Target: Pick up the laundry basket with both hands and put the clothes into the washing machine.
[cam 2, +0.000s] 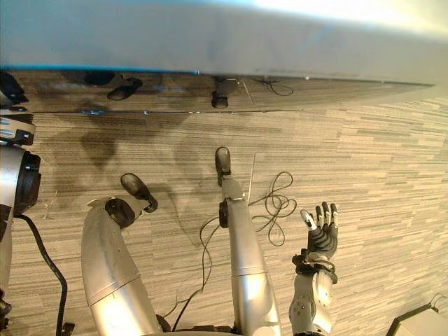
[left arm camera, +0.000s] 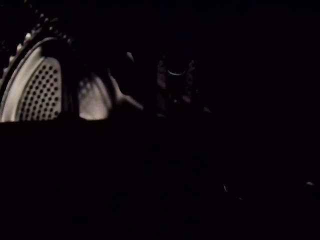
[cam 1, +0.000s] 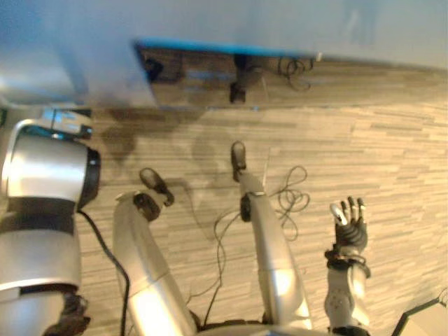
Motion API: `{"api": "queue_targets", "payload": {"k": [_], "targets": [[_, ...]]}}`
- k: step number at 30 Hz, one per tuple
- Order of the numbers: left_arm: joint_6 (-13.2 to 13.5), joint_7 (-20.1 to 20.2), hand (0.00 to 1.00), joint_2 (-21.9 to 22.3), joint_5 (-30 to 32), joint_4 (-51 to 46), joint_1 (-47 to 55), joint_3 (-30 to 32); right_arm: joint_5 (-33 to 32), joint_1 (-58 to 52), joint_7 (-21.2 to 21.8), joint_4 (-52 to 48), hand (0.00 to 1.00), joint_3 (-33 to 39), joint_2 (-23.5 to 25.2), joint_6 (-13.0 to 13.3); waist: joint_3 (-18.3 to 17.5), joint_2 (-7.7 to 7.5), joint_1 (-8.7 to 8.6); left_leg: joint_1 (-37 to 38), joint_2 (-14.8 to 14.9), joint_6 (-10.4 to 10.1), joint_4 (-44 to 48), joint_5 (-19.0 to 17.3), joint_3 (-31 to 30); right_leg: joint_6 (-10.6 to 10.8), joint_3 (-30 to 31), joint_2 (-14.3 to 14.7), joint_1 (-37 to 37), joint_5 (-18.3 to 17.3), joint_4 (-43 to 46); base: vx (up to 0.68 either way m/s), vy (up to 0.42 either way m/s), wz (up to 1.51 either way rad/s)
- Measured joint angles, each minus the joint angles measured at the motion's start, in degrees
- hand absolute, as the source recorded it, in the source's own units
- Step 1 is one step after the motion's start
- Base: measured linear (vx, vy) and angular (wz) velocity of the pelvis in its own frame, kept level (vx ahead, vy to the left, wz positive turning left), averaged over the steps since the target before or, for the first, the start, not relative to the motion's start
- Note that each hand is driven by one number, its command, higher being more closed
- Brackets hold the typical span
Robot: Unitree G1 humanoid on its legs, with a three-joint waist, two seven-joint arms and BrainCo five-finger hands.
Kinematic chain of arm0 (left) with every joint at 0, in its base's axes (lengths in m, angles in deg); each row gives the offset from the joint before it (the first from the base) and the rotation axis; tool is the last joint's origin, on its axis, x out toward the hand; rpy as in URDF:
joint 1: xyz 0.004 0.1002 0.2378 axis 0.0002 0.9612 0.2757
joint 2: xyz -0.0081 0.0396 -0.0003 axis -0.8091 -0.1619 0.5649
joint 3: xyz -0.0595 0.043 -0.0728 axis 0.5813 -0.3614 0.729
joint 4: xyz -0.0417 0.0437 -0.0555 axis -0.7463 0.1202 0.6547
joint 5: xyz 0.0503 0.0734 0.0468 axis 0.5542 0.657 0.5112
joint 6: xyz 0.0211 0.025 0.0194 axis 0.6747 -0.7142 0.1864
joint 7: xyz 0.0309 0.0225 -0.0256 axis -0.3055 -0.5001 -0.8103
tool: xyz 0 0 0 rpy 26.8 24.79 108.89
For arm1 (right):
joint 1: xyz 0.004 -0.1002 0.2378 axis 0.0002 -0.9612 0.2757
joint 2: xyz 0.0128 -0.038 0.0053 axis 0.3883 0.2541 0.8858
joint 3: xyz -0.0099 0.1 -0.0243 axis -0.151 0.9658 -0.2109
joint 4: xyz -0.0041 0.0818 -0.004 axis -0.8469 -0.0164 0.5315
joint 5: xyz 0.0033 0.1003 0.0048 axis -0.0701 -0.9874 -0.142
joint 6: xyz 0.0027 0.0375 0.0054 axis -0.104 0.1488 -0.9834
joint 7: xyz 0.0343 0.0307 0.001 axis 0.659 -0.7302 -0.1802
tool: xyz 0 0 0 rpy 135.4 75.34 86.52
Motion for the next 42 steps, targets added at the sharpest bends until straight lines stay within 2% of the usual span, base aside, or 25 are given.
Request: {"api": "queue_targets", "payload": {"k": [2,5,9,12,14,15,17,20,21,23,24,25,26,27,29,32,37,42], "targets": [[-0.03,1.42,0.00,0.54,0.00,1.48,-0.02,1.70,0.00,-0.36,0.30,0.01,0.00,-0.30,0.05,-0.39,0.00,0.01,-0.15,0.01,-0.04,0.00,0.02,0.00,-0.08,-0.07,-0.06,-0.03,0.00,-0.05,0.20,0.00,0.014,0.02],[-1.45,3.46,0.00,0.93,0.10,3.15,-0.04,3.25,-0.05,-1.25,0.49,0.12,0.00,-1.36,0.05,-1.56,-0.01,0.01,-0.30,0.03,-0.08,0.00,0.07,0.02,-0.14,-0.20,-0.14,-0.05,-0.17,-0.16,0.73,0.00,0.000,0.00],[-2.61,4.62,0.00,2.81,0.87,5.98,0.02,7.67,-0.49,-1.50,1.57,0.16,0.00,-3.29,0.16,-2.47,-0.03,0.06,-0.33,0.03,-0.22,-0.02,0.05,0.03,-0.35,-0.24,-0.21,-0.08,-0.18,-0.19,0.89,0.00,0.000,0.00],[-2.79,6.46,0.00,5.02,-2.98,9.54,0.68,11.74,-0.50,-1.50,1.56,0.15,0.00,-3.68,0.18,-2.84,-0.05,0.10,-0.14,0.03,-0.30,-0.03,0.03,0.04,-0.54,-0.27,-0.35,-0.09,-0.08,-0.21,0.91,0.00,0.000,0.00],[-3.01,7.64,0.00,9.09,-15.04,11.13,2.26,15.36,-0.47,-1.50,1.28,0.23,0.00,-4.11,0.20,-3.73,-0.05,0.11,0.24,0.03,-0.52,-0.04,-0.12,0.07,-0.71,-0.31,-0.58,-0.29,0.04,-0.29,0.91,-0.01,0.031,0.05],[-2.97,7.79,0.00,9.92,-17.96,11.13,2.63,16.05,-0.45,-1.50,1.27,0.28,0.00,-4.30,0.22,-3.78,-0.06,0.12,0.28,0.03,-0.62,-0.04,-0.18,0.08,-0.73,-0.32,-0.63,-0.40,0.05,-0.34,0.94,-0.01,0.038,0.10],[-2.89,8.02,0.00,13.68,-28.62,11.13,3.27,17.96,-0.40,-1.49,1.17,0.78,0.00,-4.82,0.47,-3.88,-0.08,0.16,0.28,0.03,-1.36,-0.14,-0.52,0.19,-0.95,-0.28,-0.80,-0.87,0.09,-0.53,0.99,-0.01,0.039,0.11],[-2.28,7.98,0.00,15.12,-37.69,10.86,3.24,18.65,0.14,-1.49,-0.08,0.86,0.00,-4.88,0.94,-4.04,-0.10,0.20,0.03,0.02,-1.34,-0.13,-0.50,0.17,-1.06,-0.28,-0.89,-0.84,0.24,-0.53,0.75,0.00,0.041,0.00],[-2.26,7.95,0.00,14.89,-37.77,10.72,3.16,19.19,0.21,-1.49,-0.25,0.88,0.00,-4.88,0.94,-4.04,-0.10,0.20,-0.12,0.03,-1.28,-0.14,-0.49,0.17,-1.09,-0.29,-0.91,-0.79,0.25,-0.53,0.70,0.00,0.032,-0.04],[-2.50,6.91,0.00,13.69,-32.54,9.89,3.14,20.67,0.67,-1.49,-0.36,0.82,0.00,-4.90,0.93,-4.04,-0.10,0.20,-0.51,0.01,-1.02,-0.14,-0.31,0.16,-1.25,-0.30,-0.92,-0.54,0.34,-0.51,0.60,0.00,0.022,-0.10],[-3.65,5.24,0.00,11.40,-19.97,8.79,3.14,20.62,0.94,-1.49,-0.34,0.68,0.00,-5.01,0.93,-4.03,-0.10,0.19,-0.62,0.00,-0.10,-0.10,0.08,0.06,-1.37,-0.43,-0.93,0.17,0.71,-0.39,0.09,0.00,0.023,-0.17],[-4.36,4.67,0.00,10.60,-13.98,8.21,3.12,20.30,1.14,-1.50,-0.08,0.57,0.00,-5.04,0.92,-4.02,-0.10,0.19,-0.66,-0.03,0.04,-0.11,0.04,0.05,-1.52,-0.53,-0.98,0.34,0.88,-0.31,-0.24,0.00,0.025,-0.20],[-5.78,4.00,0.00,9.09,-2.18,7.38,3.14,19.59,1.30,-1.49,0.59,0.41,0.00,-5.15,0.75,-4.00,-0.10,0.19,-0.60,-0.03,0.52,-0.12,0.00,0.04,-1.68,-0.72,-1.18,0.69,1.27,-0.16,-1.04,0.00,0.020,-0.10],[-6.62,4.17,0.00,7.91,5.91,7.10,3.16,18.80,1.28,-1.49,1.47,-0.05,0.00,-5.12,0.61,-3.97,-0.10,0.19,-0.57,-0.02,0.68,-0.14,-0.06,0.05,-1.95,-0.82,-1.41,0.86,1.55,-0.10,-1.48,0.00,0.018,-0.06],[-6.78,4.46,0.00,7.09,11.00,7.03,3.17,17.10,1.23,-1.44,1.87,-0.67,0.00,-5.12,0.40,-3.48,-0.10,0.20,-0.46,-0.02,0.69,-0.17,-0.17,0.08,-2.18,-0.81,-1.73,0.85,1.78,-0.07,-1.64,0.00,0.005,0.02],[-6.84,4.84,0.00,7.45,15.87,6.91,4.06,16.42,1.26,-1.16,1.76,-0.69,0.00,-5.12,0.17,-3.33,-0.14,0.25,-0.34,0.00,0.55,-0.17,-0.31,0.08,-2.59,-0.79,-2.19,0.74,2.28,-0.07,-1.74,0.01,0.023,0.04],[-6.90,5.94,0.00,9.93,14.52,6.94,7.91,18.69,1.34,-1.11,1.63,-1.02,0.00,-5.12,0.20,-3.56,-0.14,0.26,-0.07,0.38,0.33,-0.18,-0.73,0.10,-2.56,-0.78,-2.35,0.56,2.73,-0.08,-2.15,0.01,0.013,0.01],[-7.24,5.87,0.00,13.76,13.95,6.95,17.44,25.08,2.39,-1.07,1.61,-2.45,0.00,-4.98,-0.06,-3.70,-0.17,0.29,0.16,3.33,0.38,-0.53,-2.01,0.28,-2.51,-0.88,-2.59,0.69,5.87,-0.11,-3.48,0.01,0.026,0.07]]}}
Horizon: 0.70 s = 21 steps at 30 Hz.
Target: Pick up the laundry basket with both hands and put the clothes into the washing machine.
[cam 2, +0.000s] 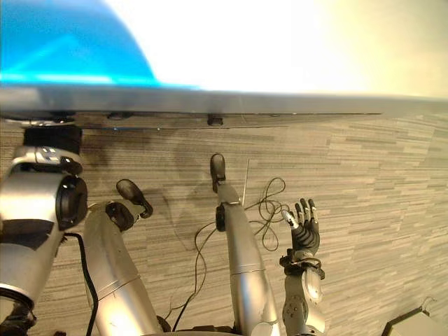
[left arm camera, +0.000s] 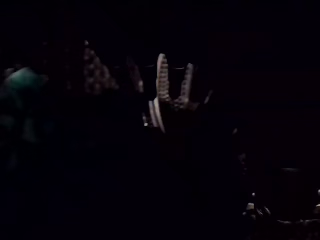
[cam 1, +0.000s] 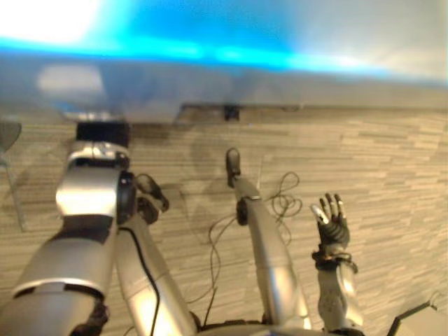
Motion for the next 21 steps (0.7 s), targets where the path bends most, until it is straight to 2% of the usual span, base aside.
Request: {"api": "queue_targets", "payload": {"k": [4,6,9,13,14,15,17,21], "targets": [[0.86,-0.35,0.00,3.28,-3.48,-0.88,9.31,3.62,0.69,0.57,-0.39,0.48,0.00,0.45,-1.22,-0.03,0.00,0.01,0.73,2.98,-0.94,-1.00,-2.11,0.69,0.02,-0.42,-0.59,-0.64,2.71,-0.26,-0.89,0.01,0.022,0.19],[3.94,-0.65,0.00,4.99,-5.49,-2.42,15.66,4.53,1.18,2.05,-1.20,2.04,0.00,0.78,-1.49,0.07,-0.07,0.02,0.91,5.48,-1.48,-1.70,-3.57,1.10,-0.02,-1.09,-1.05,-0.97,4.87,-0.79,-1.03,0.02,0.028,0.32],[5.13,-1.59,0.00,9.98,-8.31,-3.18,22.41,4.62,2.17,3.85,-2.69,4.87,0.00,1.66,-1.77,-0.03,-0.45,0.79,2.17,9.97,-4.00,-2.42,-7.81,2.81,0.34,-1.51,-1.24,-2.55,8.43,-1.24,-2.46,0.03,0.023,0.44],[6.37,-3.06,0.00,18.23,-11.17,-3.68,37.64,4.47,2.70,6.22,-4.39,8.75,0.00,2.68,-2.08,-0.05,-1.98,2.61,2.60,18.92,-8.29,-3.11,-14.91,5.27,1.65,-1.89,-2.18,-5.82,15.18,-3.15,-3.18,0.08,0.015,0.64],[6.96,-3.26,0.00,20.49,-13.71,-5.04,43.02,3.84,2.74,6.25,-5.09,9.81,0.00,3.21,-2.16,-0.05,-2.88,3.33,2.84,21.84,-9.60,-3.23,-17.01,6.00,1.86,-2.02,-2.60,-6.82,17.52,-3.79,-3.20,0.11,0.016,0.68],[7.56,-3.50,0.00,21.40,-15.56,-6.41,45.92,3.43,2.74,6.24,-5.40,10.62,0.00,3.44,-2.15,-0.04,-3.63,3.43,3.03,23.22,-10.31,-3.37,-18.21,6.35,1.95,-2.03,-2.69,-7.37,18.52,-4.19,-3.24,0.10,0.004,0.66],[10.66,-3.70,0.00,23.87,-22.64,-11.67,55.72,-0.53,2.75,6.01,-6.15,14.47,0.00,5.18,-2.19,-0.11,-5.78,4.16,4.44,29.74,-13.17,-3.64,-23.37,8.05,2.49,-1.95,-3.39,-9.65,23.57,-5.78,-3.77,0.11,-0.008,0.69],[14.28,-2.32,0.00,24.13,-23.67,-21.53,67.31,-5.13,2.82,4.20,-6.63,20.12,0.00,5.61,-2.63,-0.56,-10.68,5.55,5.65,37.77,-17.35,-4.15,-32.02,11.06,2.05,-1.85,-5.64,-12.66,30.69,-6.99,-6.43,0.11,-0.039,0.59]]}}
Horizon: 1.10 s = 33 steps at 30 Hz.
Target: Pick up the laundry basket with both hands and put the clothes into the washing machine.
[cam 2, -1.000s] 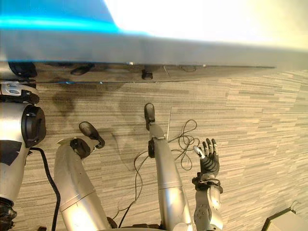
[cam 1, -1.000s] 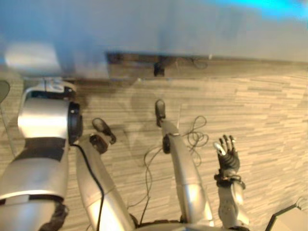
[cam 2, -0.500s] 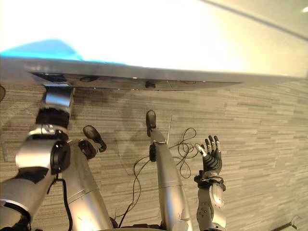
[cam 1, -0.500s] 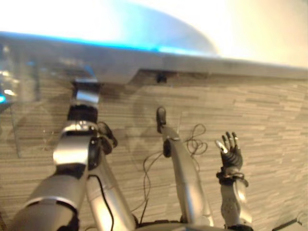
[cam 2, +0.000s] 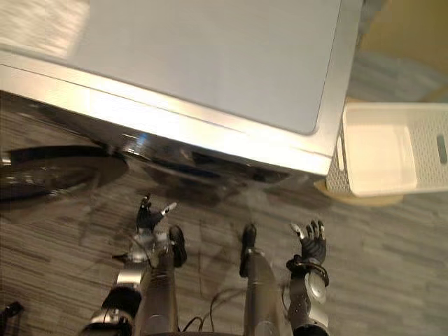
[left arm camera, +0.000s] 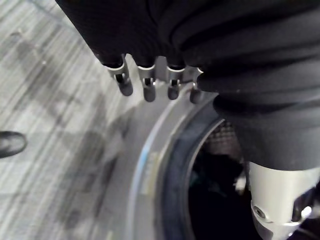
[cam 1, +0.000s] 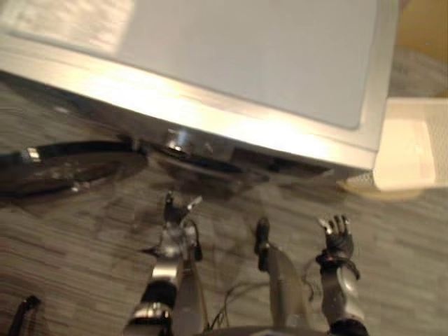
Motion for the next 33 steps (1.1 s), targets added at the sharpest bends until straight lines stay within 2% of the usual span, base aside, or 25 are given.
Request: {"api": "queue_targets", "payload": {"k": [3,6,12,15,17,21,27,28,30,31,32,33], "targets": [[1.84,1.22,0.00,-0.58,0.04,-6.93,6.53,-0.09,0.71,-1.08,0.00,5.57,0.00,1.85,0.07,-0.51,-3.46,1.20,0.06,6.66,-3.46,-0.16,-7.69,3.26,-1.11,0.46,-2.00,-2.27,5.61,-0.76,-2.06,0.12,-0.039,0.55],[2.23,1.81,0.00,-0.35,0.00,-8.52,9.03,1.03,1.29,-1.30,-0.45,12.29,0.00,4.84,-0.17,-0.76,-5.60,2.58,0.07,12.80,-5.61,-0.29,-13.40,5.94,-2.06,0.63,-3.72,-3.55,10.88,-1.17,-3.57,0.09,-0.027,0.43],[2.61,1.95,0.00,-0.11,-3.50,-8.03,11.66,3.03,4.56,-0.56,-1.08,21.31,0.00,3.20,-1.46,-2.06,-10.50,3.46,-0.27,21.49,-6.94,-0.98,-22.56,9.82,-2.15,0.63,-4.66,-3.29,17.47,-1.16,-7.27,0.05,-0.009,0.09],[3.21,2.27,0.00,0.02,-5.68,-3.76,11.62,2.99,6.79,1.07,-0.99,24.98,0.00,0.42,-2.84,-2.52,-12.50,4.08,-0.61,25.37,-6.82,-1.29,-26.29,11.38,-2.02,0.41,-4.56,-2.53,20.25,-0.98,-9.19,0.00,0.000,0.00],[3.22,2.49,0.00,0.06,-8.21,-0.72,11.61,3.02,7.12,2.13,-1.00,27.18,0.00,-1.01,-3.33,-2.62,-13.10,4.35,-0.97,26.77,-6.47,-1.48,-27.35,11.70,-2.03,0.22,-4.49,-1.81,21.78,-0.45,-10.74,-0.01,-0.018,-0.04],[3.16,6.00,0.00,0.04,-17.52,6.24,11.72,1.99,9.01,3.10,-0.91,30.20,0.00,-4.92,-3.68,-3.11,-13.32,4.29,-2.41,29.55,-5.62,-1.59,-27.87,11.73,-2.12,-0.30,-4.22,-0.45,24.90,0.19,-13.04,0.00,-0.010,-0.04],[3.07,9.53,0.00,0.04,-21.94,9.03,11.72,-1.94,11.71,3.93,0.06,34.37,0.00,-7.79,-4.21,-4.11,-13.02,4.62,-3.55,29.06,-5.45,-2.02,-27.63,12.92,-4.88,-1.40,-4.80,-0.05,24.61,-1.03,-9.71,-0.04,-0.028,0.29],[2.94,12.43,0.00,0.23,-25.75,7.91,11.66,-4.81,14.91,5.47,0.15,37.54,0.00,-7.90,-6.53,-4.42,-11.73,6.70,-3.28,26.63,-6.08,-2.27,-31.28,16.53,-10.08,-1.49,-9.35,-1.20,22.09,-4.39,-5.21,-0.28,-0.076,1.19],[2.95,12.81,0.00,0.15,-25.72,6.59,12.61,-4.77,15.63,5.55,0.09,37.50,0.00,-7.91,-6.78,-4.42,-11.60,6.91,-3.38,26.65,-6.41,-1.97,-31.58,16.31,-10.13,-1.11,-8.45,-1.22,21.62,-5.11,-3.96,-0.18,-0.043,0.61],[2.93,13.24,0.00,0.15,-25.72,6.05,12.88,-4.82,15.64,5.51,0.09,37.53,0.00,-7.97,-6.75,-4.46,-11.92,7.39,-3.21,26.12,-6.60,-0.53,-31.43,15.30,-9.91,-1.12,-7.99,-1.11,21.47,-5.21,-3.59,-0.10,-0.028,0.25],[2.93,13.47,0.00,0.50,-25.71,4.16,13.79,-4.94,15.65,5.50,0.13,37.52,0.00,-7.87,-6.75,-4.56,-12.50,7.28,-3.59,24.37,-6.82,3.42,-31.38,12.06,-9.36,-1.47,-7.75,-0.69,21.23,-4.87,-4.46,-0.08,-0.032,0.41],[2.96,13.57,0.00,0.17,-25.59,3.48,13.64,-4.90,15.64,5.50,0.08,37.55,0.00,-7.48,-6.63,-4.77,-12.28,5.91,-3.82,23.94,-7.24,6.77,-31.94,8.47,-7.56,-2.05,-7.72,-0.93,21.51,-4.07,-6.75,-0.04,-0.018,0.91]]}}
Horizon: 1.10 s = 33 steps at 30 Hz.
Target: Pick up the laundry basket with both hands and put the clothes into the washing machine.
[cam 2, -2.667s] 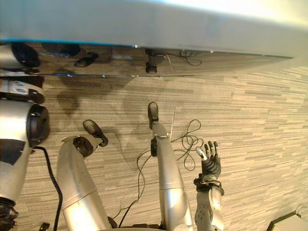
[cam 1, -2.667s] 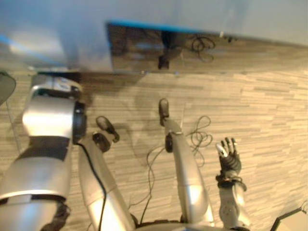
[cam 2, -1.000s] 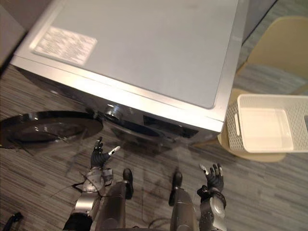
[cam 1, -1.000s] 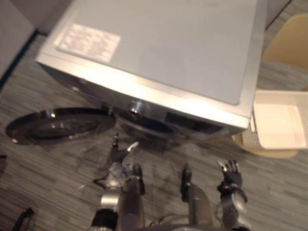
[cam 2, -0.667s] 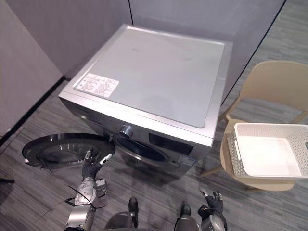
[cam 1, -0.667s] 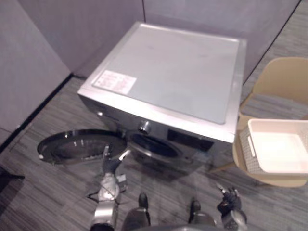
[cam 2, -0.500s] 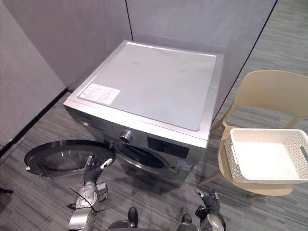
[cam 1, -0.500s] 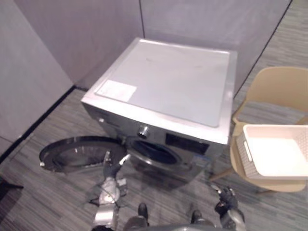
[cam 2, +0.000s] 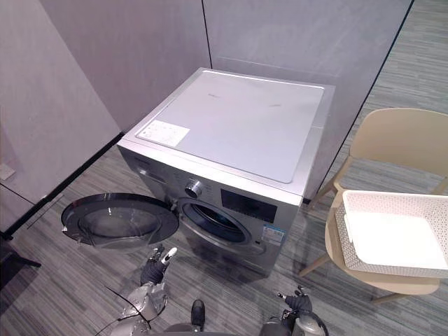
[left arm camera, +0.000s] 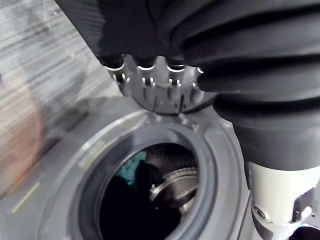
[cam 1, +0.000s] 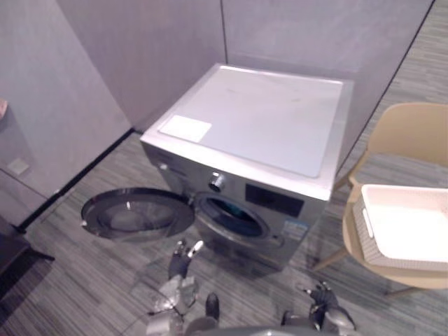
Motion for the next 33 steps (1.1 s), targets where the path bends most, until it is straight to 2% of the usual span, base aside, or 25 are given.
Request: {"api": "queue_targets", "payload": {"k": [1,2,3,4,5,6,8,10,11,12,16,17,19,20,22,23,25,28,30,33], "targets": [[0.15,0.02,0.00,-0.08,0.44,-1.05,-1.02,-0.70,0.00,0.09,-0.09,0.30,0.00,1.88,1.03,0.03,0.18,-1.94,-0.21,-3.19,0.31,1.03,8.36,-0.35,3.62,-0.50,-3.50,-2.86,0.66,3.43,-3.52,0.01,-0.008,1.06],[0.09,0.04,0.00,-0.19,1.38,-1.15,-1.92,-1.81,-0.27,0.13,-0.64,0.59,0.00,2.97,1.01,-0.16,0.24,-1.82,0.01,-5.42,1.29,0.53,16.10,-0.49,3.99,-0.65,-5.85,-2.94,1.72,4.94,-4.70,0.01,0.013,1.27],[-0.11,0.17,0.00,0.15,2.22,-1.09,-1.32,-2.24,-1.25,-0.27,-1.28,0.53,0.00,2.94,0.86,-0.33,-0.12,-0.80,0.14,-4.00,2.55,-5.26,17.40,0.79,3.49,-0.53,-8.18,-1.93,3.83,5.40,-6.33,0.01,0.021,0.82],[-0.13,0.22,0.00,0.45,2.16,-1.09,-0.79,-2.24,-1.41,-0.27,-1.29,0.54,0.00,2.93,0.64,-0.43,-0.50,-0.20,0.17,-2.18,3.20,-7.93,15.39,2.22,2.60,-0.44,-9.05,-1.31,4.36,5.46,-6.64,0.04,0.079,0.68],[-0.51,0.27,0.00,0.59,2.16,-1.02,-0.58,-2.67,-1.94,0.00,-1.27,0.45,0.00,2.87,0.27,-0.37,-1.04,0.72,-0.07,0.44,3.82,-9.49,9.39,1.56,1.24,-0.16,-10.37,-0.77,4.48,5.63,-6.51,0.04,0.143,0.45],[-0.64,0.56,0.00,-0.36,1.87,-1.06,-1.42,-3.66,-2.53,1.79,-1.40,0.47,0.00,2.86,0.54,-0.41,-0.99,0.57,0.24,1.97,2.70,-9.50,5.54,2.41,1.12,0.77,-10.79,-1.67,4.09,6.26,-6.43,0.02,0.158,0.42],[-0.64,1.04,0.00,-2.13,1.67,-1.31,-2.23,-4.89,-2.82,3.77,-1.85,0.45,0.00,2.62,1.07,-0.41,-0.01,-1.04,0.38,2.16,0.78,-8.93,3.67,3.88,1.33,1.63,-10.58,-3.34,3.57,7.08,-6.62,-0.05,0.142,0.18],[-0.61,1.14,0.00,-4.93,1.54,-1.48,-2.41,-6.31,-3.53,7.12,-2.35,0.36,0.00,1.40,2.51,-0.38,0.24,-3.15,0.64,0.61,-2.03,-7.04,2.26,5.00,2.45,3.02,-8.91,-5.63,1.46,8.93,-7.96,-0.12,0.216,-0.04],[-0.61,1.13,0.00,-5.38,1.59,-1.47,-2.44,-6.38,-3.58,7.86,-2.37,0.33,0.00,0.83,2.81,-0.36,0.35,-3.43,0.65,0.17,-2.67,-6.72,2.04,5.02,2.70,3.34,-8.47,-6.08,0.91,9.50,-8.46,-0.12,0.244,-0.12],[-0.62,1.12,0.00,-6.34,1.88,-1.46,-2.52,-6.68,-3.53,9.14,-2.35,0.32,0.00,-0.48,3.16,-0.37,0.61,-3.85,0.66,-1.22,-4.23,-5.18,2.42,4.71,3.29,3.55,-7.49,-6.97,-0.04,10.62,-9.75,-0.07,0.158,-0.07],[-0.62,1.09,0.00,-7.47,2.02,-1.40,-2.44,-6.62,-3.68,9.52,-2.34,0.19,0.00,-0.78,4.30,-0.50,1.12,-4.27,0.62,-2.95,-6.07,-2.47,6.32,2.34,3.94,3.37,-4.06,-7.82,0.25,10.57,-10.90,-0.03,0.160,0.03],[-0.61,1.09,0.00,-7.86,2.11,-1.40,-2.45,-6.53,-4.04,9.30,-2.33,-0.76,0.00,-1.45,4.41,-0.51,1.27,-4.36,0.47,-3.53,-6.00,-2.26,7.99,1.46,3.98,2.14,-2.77,-7.39,0.06,9.47,-10.35,0.02,0.101,0.00],[-0.66,1.15,0.00,-8.62,2.21,-1.40,-2.42,-6.46,-4.54,8.06,-2.21,-4.20,0.00,-2.97,4.50,-0.40,1.73,-4.82,0.08,-3.73,-5.08,-2.09,9.80,0.41,4.04,-1.52,3.57,-4.32,-0.92,5.01,-7.70,0.03,0.046,0.01],[-0.68,1.19,0.00,-8.71,2.29,-1.37,-2.50,-6.46,-4.56,8.00,-2.20,-4.34,0.00,-2.97,4.52,-0.32,1.77,-5.24,-0.26,-3.68,-5.02,-2.10,9.80,0.41,3.79,-1.82,5.38,-3.47,-1.05,4.71,-7.33,0.04,-0.006,0.16],[-0.92,1.27,0.00,-9.19,2.82,-0.39,-2.98,-6.45,-5.07,7.57,-2.17,-4.38,0.00,-2.79,4.52,-0.01,1.58,-6.58,-1.19,-3.43,-5.13,-2.45,9.21,0.65,2.97,-1.21,9.51,-1.60,-0.90,5.13,-7.24,0.08,-0.043,0.17],[-1.22,1.67,0.00,-9.34,4.51,1.36,-3.06,-6.46,-6.34,6.36,-2.08,-4.37,0.00,-2.60,4.54,0.81,1.11,-7.77,-1.31,-1.86,-4.73,-3.80,7.19,1.63,2.92,-0.72,12.23,0.15,-0.62,5.43,-8.08,0.10,-0.060,-0.04],[-1.40,2.53,0.00,-9.05,5.10,2.13,-3.33,-6.66,-7.51,5.52,-2.00,-4.04,0.00,-1.21,4.51,1.06,0.88,-8.40,-1.79,-0.65,-4.32,-4.52,5.74,2.62,2.05,1.73,14.65,1.45,1.58,6.23,-11.10,0.12,-0.111,-0.03],[-1.39,3.02,0.00,-7.33,5.78,2.92,-5.09,-8.57,-8.49,3.99,-2.17,-4.02,0.00,2.58,4.20,1.33,0.89,-7.32,-2.90,0.12,-3.42,-5.24,4.12,3.66,0.15,1.19,12.92,2.37,2.88,6.69,-12.45,0.11,-0.128,0.18],[-1.39,3.65,0.00,-5.75,6.19,3.41,-7.17,-10.27,-8.90,3.02,-2.20,-3.85,0.00,4.19,3.76,1.28,1.10,-6.55,-2.88,2.62,-2.93,-5.70,-0.02,5.51,-0.73,1.11,12.32,3.10,3.93,6.71,-12.70,0.09,-0.095,0.15],[-1.38,5.00,0.00,-5.77,6.22,3.40,-7.38,-11.04,-8.92,2.49,-2.19,-3.87,0.00,4.40,3.86,1.29,1.05,-5.62,-2.87,5.08,-2.40,-5.89,-2.59,6.37,-0.72,0.35,12.33,3.72,5.17,6.17,-12.59,0.07,-0.049,0.02]]}}
